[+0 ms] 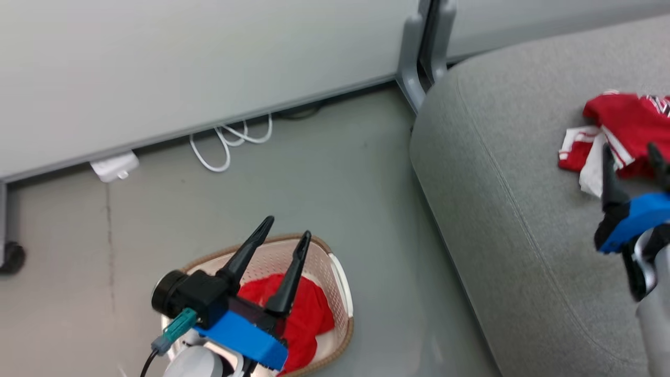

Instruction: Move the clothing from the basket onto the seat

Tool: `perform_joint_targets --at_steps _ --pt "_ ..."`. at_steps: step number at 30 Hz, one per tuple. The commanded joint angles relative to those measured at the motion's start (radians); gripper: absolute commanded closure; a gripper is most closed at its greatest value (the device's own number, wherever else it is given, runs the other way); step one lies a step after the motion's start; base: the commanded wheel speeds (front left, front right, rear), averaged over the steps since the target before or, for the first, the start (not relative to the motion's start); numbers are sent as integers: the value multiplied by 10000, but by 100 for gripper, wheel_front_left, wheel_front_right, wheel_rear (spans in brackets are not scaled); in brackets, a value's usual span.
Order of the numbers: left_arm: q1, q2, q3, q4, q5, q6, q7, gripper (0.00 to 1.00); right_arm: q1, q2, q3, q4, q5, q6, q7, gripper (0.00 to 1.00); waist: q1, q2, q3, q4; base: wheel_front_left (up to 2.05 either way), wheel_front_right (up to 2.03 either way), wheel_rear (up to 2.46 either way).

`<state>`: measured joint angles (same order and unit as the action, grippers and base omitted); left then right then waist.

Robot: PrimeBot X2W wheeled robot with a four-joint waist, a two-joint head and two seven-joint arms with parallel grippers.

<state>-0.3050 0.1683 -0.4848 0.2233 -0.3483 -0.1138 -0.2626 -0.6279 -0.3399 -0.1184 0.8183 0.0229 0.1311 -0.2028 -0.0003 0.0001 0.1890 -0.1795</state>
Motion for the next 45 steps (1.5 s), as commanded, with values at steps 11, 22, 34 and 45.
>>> perform_joint_targets --at_steps 11,22,34,45 --pt "1422 -404 1743 505 285 -87 -32 0 3756 1476 202 -4841 -122 -7 964 0 3 -1 -1362 1041 0 0 0" --pt "1956 -638 3148 917 582 -114 -33 0 6321 2422 258 -8223 -470 -7 2202 0 3 -1 -1834 1743 0 0 0" --pt "2300 -691 3995 973 884 -160 -31 0 6962 2778 516 -8749 -447 -7 2381 0 3 -1 -1899 2055 0 0 0" --pt "2224 -838 3915 1004 945 -173 -32 0 6885 2856 486 -8642 -586 -7 2357 0 3 -1 -1751 2118 0 0 0"
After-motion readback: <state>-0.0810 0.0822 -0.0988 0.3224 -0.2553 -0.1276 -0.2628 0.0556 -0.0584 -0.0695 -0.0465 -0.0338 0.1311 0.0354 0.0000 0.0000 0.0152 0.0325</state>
